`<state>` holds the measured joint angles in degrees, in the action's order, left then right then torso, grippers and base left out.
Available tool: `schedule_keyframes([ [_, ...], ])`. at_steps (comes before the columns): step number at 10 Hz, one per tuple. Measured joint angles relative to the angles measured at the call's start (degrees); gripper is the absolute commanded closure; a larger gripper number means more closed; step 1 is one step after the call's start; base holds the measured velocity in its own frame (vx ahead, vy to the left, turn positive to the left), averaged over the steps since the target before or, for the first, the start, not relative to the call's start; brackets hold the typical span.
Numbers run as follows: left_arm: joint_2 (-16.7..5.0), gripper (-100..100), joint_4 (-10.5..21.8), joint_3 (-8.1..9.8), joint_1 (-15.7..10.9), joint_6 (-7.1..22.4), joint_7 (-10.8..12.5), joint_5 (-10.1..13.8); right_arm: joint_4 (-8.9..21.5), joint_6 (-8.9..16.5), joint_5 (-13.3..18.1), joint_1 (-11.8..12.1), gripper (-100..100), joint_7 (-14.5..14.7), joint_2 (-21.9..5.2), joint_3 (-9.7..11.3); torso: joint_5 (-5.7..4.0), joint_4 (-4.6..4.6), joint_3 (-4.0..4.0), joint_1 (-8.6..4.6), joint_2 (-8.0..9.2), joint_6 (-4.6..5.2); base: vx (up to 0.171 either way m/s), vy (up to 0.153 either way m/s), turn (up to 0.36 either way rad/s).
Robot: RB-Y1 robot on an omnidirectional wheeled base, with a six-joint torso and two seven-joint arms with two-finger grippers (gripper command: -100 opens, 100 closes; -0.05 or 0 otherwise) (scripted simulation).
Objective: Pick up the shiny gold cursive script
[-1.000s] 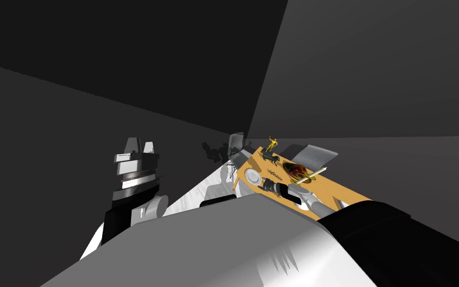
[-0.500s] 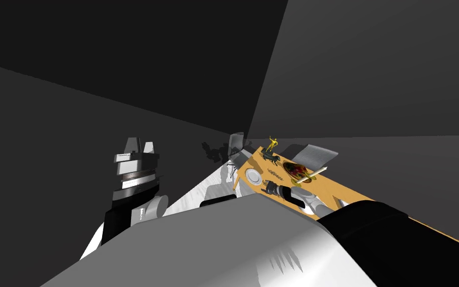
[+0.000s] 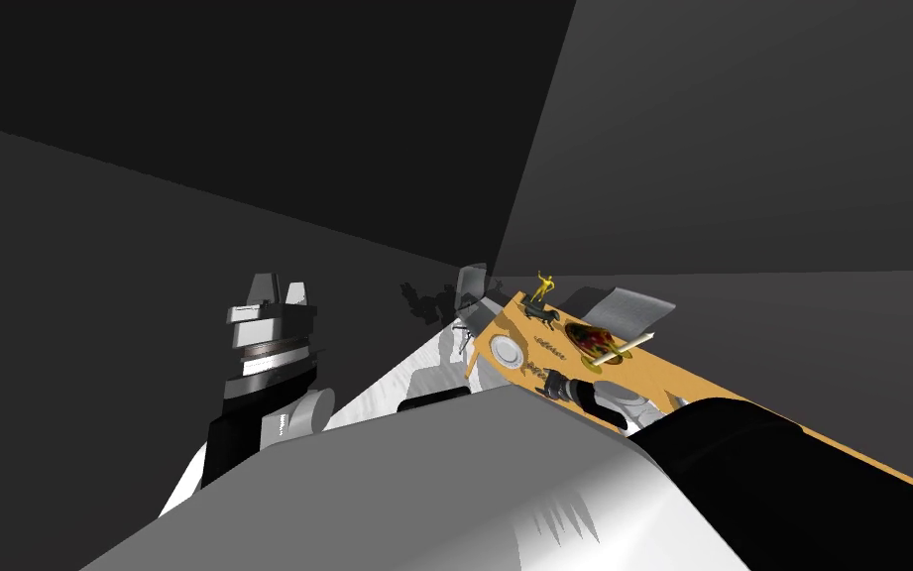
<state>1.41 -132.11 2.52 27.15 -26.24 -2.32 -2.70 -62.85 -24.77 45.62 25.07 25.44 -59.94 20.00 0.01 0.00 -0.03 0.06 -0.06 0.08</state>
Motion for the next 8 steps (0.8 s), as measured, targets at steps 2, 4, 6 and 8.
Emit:
schedule_keyframes([
  [2,0.00,0,0.00,0.00,0.00,0.00,0.00,0.00,2.39,1.25,0.85,1.88,-100,0.66,-1.13,0.52,0.00,-0.02,-0.06,-0.02,-0.10,-0.01,0.052,0.012,0.108],
  [4,0.00,0,0.00,0.00,0.00,0.00,0.00,0.00,3.22,3.34,2.39,2.93,-100,-0.50,-2.18,2.73,0.00,-0.05,-0.13,-0.05,-0.23,-0.03,0.058,-0.002,0.103],
  [6,0.00,0,0.00,0.00,0.00,0.00,0.00,0.00,5.09,2.46,2.99,3.56,-100,-0.26,-2.54,3.16,-0.03,-0.05,-0.13,-0.14,-0.23,-0.03,0.071,-0.024,0.134],
  [8,0.00,0,0.00,0.00,0.01,0.00,0.00,0.00,6.26,1.37,4.23,4.30,-100,-0.43,-2.41,4.78,-0.03,-0.04,-0.10,-0.05,-0.16,0.00,0.041,0.003,0.053],
])
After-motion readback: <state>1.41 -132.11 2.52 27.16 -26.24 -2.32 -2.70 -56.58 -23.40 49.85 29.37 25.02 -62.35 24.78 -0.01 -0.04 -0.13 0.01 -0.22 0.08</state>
